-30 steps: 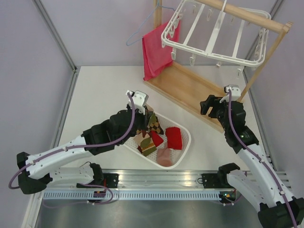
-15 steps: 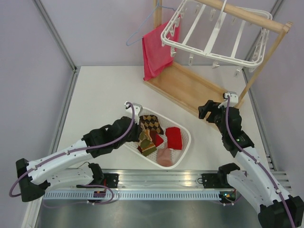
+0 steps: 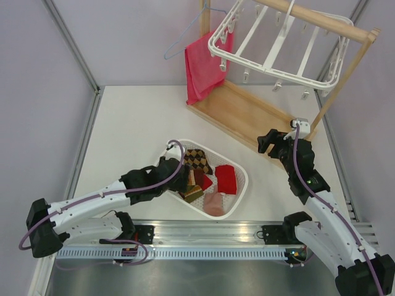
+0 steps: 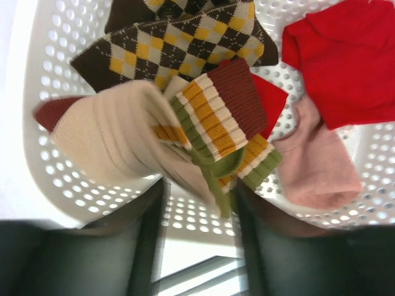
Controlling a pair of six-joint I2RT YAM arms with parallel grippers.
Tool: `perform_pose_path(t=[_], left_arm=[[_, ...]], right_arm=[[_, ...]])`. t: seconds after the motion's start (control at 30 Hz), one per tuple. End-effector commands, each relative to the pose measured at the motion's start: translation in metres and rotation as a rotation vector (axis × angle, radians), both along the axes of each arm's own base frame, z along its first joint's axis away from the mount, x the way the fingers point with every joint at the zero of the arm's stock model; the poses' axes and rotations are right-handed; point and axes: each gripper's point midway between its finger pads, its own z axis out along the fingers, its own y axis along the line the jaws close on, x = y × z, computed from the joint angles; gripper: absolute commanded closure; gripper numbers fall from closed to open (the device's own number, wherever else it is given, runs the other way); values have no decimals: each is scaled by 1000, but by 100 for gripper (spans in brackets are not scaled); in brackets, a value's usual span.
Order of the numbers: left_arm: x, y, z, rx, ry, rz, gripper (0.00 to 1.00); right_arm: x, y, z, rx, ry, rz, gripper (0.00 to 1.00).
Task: Remove the socks clipped to the hanger
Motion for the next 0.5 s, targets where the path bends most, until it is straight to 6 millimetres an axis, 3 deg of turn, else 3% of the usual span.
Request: perform_pose_path(t=[0.0,0.3,0.47], left_arm=[[1,-5,2,-47,16,31,1],[7,-21,-4,-47,42,-7,0],[29,-39,14,-148,8,-44,0]], right_arm=[[3,2,3,22,-22,1,14],[1,0,3,14,-22,-3,13],[1,-4,-3,-8,-4,-16,12]])
